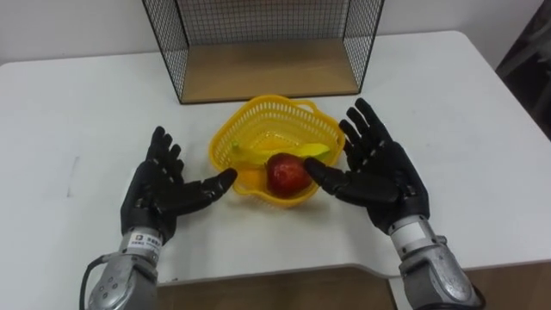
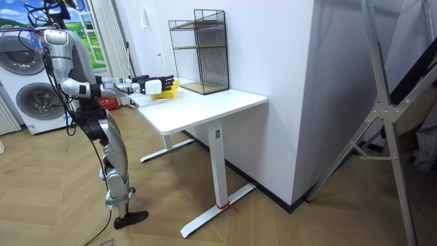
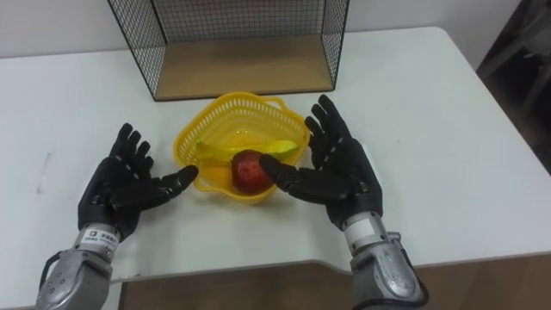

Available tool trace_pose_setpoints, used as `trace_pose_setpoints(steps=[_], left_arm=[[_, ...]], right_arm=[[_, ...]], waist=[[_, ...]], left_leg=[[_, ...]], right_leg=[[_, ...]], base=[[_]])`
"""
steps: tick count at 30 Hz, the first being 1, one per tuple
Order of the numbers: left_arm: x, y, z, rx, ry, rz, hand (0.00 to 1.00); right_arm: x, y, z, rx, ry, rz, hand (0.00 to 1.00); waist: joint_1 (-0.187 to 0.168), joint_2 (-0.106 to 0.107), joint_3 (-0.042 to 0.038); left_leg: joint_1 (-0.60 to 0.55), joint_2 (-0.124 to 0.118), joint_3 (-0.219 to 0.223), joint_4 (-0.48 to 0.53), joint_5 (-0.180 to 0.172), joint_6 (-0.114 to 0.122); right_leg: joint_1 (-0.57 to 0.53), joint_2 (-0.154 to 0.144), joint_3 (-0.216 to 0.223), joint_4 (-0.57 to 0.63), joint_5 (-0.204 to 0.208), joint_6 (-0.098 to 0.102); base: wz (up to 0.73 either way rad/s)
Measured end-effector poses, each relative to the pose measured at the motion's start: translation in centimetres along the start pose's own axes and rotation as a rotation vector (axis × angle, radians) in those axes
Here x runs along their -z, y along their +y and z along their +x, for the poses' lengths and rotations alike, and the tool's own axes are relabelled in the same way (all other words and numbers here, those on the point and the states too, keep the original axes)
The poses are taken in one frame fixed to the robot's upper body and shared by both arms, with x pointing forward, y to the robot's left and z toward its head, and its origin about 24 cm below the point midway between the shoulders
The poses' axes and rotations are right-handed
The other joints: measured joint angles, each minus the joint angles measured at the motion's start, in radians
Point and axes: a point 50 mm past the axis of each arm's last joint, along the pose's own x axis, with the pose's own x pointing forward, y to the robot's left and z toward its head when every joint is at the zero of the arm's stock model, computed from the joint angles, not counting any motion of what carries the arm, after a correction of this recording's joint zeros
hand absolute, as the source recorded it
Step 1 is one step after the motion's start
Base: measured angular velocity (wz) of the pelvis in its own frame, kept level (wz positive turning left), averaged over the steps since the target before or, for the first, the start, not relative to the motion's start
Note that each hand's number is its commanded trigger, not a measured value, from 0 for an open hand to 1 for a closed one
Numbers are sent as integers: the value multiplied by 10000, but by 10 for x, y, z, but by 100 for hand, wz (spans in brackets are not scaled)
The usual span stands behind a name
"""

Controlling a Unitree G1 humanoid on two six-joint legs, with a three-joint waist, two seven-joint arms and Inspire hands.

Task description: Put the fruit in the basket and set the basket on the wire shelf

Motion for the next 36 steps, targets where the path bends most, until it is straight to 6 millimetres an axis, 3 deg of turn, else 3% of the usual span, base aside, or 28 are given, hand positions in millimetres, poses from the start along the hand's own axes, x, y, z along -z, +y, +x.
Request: trace_pose_setpoints(steps=[6,12,23,36], left_arm=[[1,-3,0,162,66,48,0],[1,-8,1,418,103,151,0],[-6,-14,9,651,-148,176,0],[-5,-14,9,670,-134,178,0]], right_arm=[[3,-1,4,220,100,11,0],[8,-5,11,670,193,-112,0],[8,-8,18,870,189,179,0],[8,-8,18,982,184,208,0]], waist=[[-26,-90,36],[-20,-292,-34],[-18,-270,13],[-31,-268,14]], left_leg=[[83,0,-1,0,1,1],[89,2,-9,-1,1,1],[174,0,-41,-36,1,1],[194,-5,-34,-114,1,1]], right_leg=[[20,0,-4,9,0,0],[102,0,-22,16,3,2],[160,-2,-58,-7,12,5],[154,0,-47,-29,12,6]], base=[[0],[0],[1],[0]])
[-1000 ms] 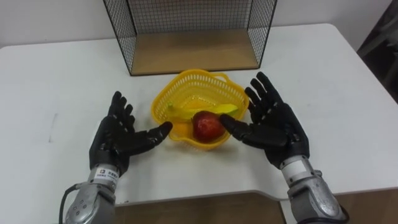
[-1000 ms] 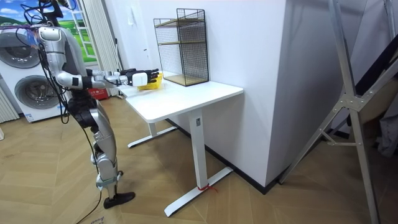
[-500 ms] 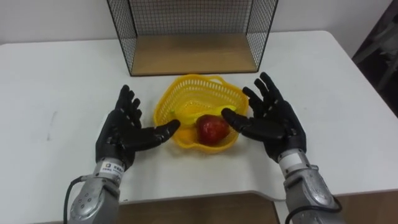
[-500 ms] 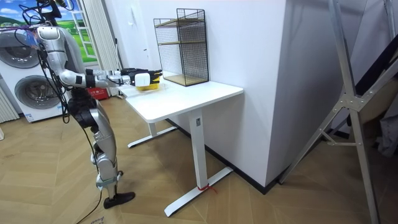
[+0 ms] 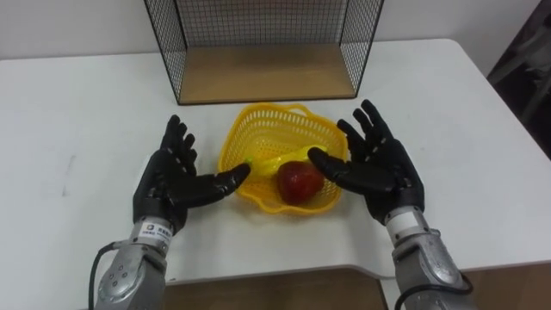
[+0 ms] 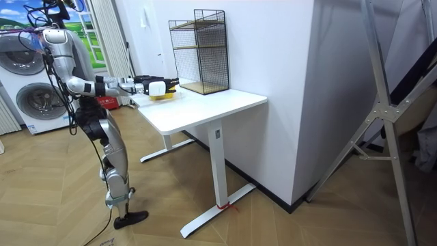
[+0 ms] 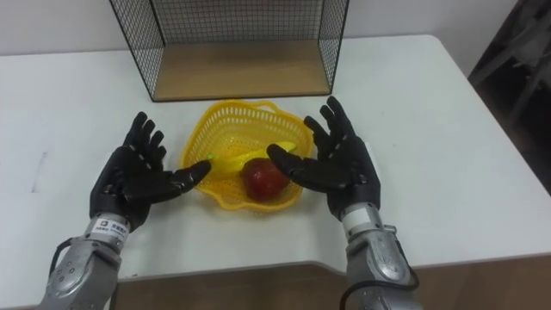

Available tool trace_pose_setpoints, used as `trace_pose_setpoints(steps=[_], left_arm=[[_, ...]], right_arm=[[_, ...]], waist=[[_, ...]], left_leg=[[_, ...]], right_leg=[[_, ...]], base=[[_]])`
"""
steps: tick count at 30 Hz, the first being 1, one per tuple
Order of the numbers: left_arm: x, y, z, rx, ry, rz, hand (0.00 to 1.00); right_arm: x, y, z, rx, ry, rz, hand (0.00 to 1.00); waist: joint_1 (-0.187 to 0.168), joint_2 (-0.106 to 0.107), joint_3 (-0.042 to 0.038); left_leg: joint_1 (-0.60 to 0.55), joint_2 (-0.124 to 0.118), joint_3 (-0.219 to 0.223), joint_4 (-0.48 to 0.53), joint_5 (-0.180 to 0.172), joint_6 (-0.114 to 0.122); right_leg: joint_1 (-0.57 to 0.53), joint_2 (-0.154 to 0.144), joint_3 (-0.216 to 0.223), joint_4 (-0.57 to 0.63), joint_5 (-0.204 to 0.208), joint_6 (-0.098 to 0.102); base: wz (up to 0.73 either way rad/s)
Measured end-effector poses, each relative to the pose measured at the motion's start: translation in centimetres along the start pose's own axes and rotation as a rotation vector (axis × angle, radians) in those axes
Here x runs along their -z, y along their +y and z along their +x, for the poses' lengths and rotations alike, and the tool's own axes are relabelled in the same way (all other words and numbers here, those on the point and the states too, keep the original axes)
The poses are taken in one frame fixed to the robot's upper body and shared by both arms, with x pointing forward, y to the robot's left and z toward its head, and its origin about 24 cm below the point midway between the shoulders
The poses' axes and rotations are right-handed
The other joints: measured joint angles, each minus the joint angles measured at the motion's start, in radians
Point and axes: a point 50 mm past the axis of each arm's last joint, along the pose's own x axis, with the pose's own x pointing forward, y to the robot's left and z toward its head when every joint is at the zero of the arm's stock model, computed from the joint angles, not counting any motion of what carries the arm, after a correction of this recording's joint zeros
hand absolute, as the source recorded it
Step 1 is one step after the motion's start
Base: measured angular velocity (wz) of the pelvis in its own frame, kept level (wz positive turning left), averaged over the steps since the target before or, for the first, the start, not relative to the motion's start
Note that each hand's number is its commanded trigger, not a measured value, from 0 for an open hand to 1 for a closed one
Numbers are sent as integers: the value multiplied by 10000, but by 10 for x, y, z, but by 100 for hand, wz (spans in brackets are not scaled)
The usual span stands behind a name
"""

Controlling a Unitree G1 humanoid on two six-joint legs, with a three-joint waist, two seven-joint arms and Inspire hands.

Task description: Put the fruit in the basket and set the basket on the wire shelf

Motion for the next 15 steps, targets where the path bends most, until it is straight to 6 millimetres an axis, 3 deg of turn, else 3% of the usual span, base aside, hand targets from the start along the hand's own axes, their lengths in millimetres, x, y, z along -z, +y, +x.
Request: trace_pose_setpoints(steps=[15], left_arm=[[0,0,0,-14,-9,-22,0]], right_arm=[[-2,1,1,4,-75,40,0]], waist=[[9,61,28]], left_leg=[[-52,-2,24,-25,0,0]], right_leg=[[-142,1,20,23,0,1]], base=[[0]])
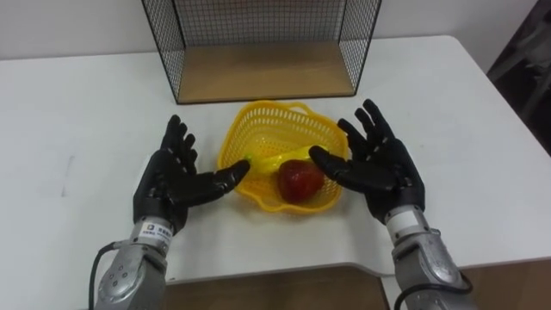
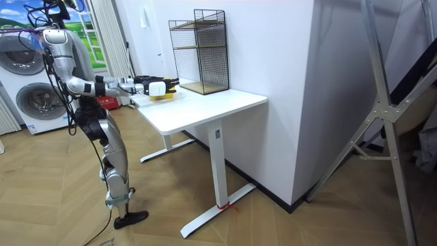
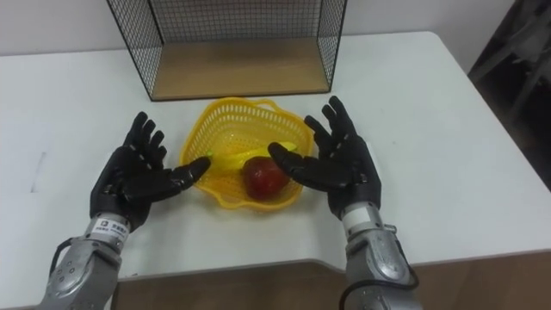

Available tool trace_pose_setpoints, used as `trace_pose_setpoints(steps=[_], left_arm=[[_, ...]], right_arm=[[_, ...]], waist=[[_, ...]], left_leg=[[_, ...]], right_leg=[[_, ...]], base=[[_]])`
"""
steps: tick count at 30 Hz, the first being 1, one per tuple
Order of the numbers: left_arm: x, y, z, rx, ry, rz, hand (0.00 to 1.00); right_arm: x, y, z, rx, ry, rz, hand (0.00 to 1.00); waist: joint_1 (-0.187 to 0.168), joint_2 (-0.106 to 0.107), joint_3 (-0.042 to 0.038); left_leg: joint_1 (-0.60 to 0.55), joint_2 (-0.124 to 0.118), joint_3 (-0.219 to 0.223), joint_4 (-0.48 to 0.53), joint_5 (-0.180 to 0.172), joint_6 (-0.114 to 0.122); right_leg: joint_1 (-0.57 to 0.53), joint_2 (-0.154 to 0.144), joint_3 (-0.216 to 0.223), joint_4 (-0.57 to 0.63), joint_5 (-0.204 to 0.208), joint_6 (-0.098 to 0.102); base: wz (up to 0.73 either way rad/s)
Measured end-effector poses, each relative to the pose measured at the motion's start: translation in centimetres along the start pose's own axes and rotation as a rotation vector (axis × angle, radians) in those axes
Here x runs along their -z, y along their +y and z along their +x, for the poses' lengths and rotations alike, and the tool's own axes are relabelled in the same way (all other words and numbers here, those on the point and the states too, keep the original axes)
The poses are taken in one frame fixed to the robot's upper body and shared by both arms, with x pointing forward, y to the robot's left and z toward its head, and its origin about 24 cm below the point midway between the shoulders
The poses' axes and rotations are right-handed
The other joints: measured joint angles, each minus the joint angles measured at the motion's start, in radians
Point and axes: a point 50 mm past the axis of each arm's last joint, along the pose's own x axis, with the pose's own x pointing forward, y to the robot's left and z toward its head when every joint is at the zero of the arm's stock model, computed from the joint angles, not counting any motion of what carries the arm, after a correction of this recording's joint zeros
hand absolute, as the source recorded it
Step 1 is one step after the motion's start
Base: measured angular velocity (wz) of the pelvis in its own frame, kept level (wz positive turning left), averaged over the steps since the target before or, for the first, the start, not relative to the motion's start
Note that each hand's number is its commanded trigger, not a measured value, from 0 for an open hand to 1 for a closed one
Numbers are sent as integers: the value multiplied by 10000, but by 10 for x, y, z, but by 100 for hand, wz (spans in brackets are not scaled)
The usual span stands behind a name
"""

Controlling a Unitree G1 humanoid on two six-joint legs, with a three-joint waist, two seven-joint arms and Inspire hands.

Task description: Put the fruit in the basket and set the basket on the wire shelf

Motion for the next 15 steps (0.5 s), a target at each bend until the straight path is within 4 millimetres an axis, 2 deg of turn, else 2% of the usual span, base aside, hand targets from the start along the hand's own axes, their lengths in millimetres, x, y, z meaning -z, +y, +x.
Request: trace_pose_setpoints(steps=[15], left_arm=[[8,3,-1,-187,406,-85,0]], right_arm=[[1,0,0,43,-1,338,0]], waist=[[6,169,-31]], left_leg=[[-1,4,101,-3,0,0]], right_leg=[[-1,10,109,21,28,-6]], base=[[-2]])
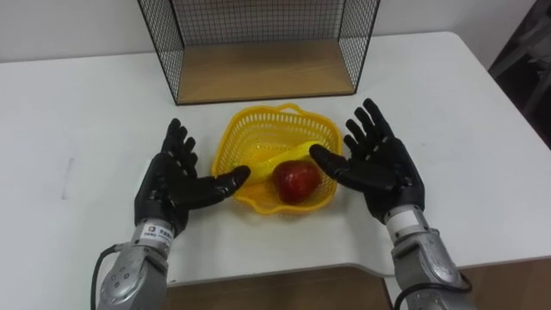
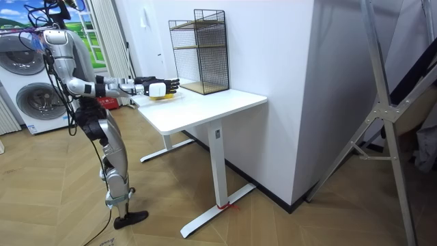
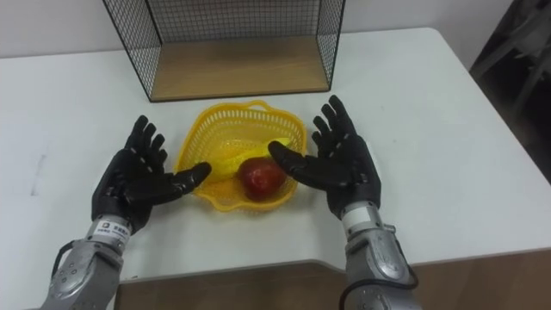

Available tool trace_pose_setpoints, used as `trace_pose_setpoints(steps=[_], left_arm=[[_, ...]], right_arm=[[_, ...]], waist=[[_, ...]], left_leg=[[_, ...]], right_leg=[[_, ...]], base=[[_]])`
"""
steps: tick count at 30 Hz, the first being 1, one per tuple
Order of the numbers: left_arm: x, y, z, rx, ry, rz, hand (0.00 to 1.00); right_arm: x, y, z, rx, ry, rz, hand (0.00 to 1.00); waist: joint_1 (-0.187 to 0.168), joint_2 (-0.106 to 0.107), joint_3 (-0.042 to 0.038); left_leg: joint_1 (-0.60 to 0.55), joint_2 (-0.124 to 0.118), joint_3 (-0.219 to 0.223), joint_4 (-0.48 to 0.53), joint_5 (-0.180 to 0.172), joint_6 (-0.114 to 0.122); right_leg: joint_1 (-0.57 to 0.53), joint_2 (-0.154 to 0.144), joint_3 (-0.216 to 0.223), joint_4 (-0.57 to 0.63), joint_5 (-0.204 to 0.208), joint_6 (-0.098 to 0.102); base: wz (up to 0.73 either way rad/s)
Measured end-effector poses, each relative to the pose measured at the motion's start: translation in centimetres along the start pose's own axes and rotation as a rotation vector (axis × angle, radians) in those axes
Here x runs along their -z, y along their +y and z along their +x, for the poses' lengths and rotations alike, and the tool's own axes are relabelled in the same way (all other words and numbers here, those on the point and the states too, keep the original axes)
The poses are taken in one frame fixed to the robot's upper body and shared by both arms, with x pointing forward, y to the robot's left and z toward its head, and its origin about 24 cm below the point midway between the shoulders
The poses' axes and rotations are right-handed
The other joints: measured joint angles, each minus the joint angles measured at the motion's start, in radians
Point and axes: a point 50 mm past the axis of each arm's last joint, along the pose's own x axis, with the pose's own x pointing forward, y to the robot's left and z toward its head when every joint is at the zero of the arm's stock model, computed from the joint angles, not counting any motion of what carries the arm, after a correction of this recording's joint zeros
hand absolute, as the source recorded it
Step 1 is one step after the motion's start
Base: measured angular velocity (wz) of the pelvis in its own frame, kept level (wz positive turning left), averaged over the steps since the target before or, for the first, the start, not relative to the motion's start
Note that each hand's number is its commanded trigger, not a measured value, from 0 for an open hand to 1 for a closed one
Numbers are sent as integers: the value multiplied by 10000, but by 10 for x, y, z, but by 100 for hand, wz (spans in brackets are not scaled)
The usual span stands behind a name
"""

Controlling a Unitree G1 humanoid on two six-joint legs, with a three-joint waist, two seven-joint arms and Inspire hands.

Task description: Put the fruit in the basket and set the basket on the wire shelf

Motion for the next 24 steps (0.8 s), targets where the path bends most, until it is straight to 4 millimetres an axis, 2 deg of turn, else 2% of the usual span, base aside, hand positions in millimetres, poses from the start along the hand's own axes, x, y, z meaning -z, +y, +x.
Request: trace_pose_setpoints(steps=[6,21,24], left_arm=[[1,1,0,-29,70,-4,0],[1,1,0,-37,57,-14,0],[0,1,0,-20,41,9,0]], right_arm=[[0,0,0,10,0,32,0],[1,1,0,-28,17,-64,0],[3,4,0,-10,125,-124,0]], waist=[[-1,46,-26],[13,34,-25],[5,-21,-15]], left_leg=[[10,-1,0,0,0,1],[6,-2,81,-12,1,1],[13,2,88,-14,1,1]], right_leg=[[5,0,6,0,2,0],[-40,7,82,-2,1,1],[-46,11,83,1,1,1]], base=[[0],[-1],[-1]])
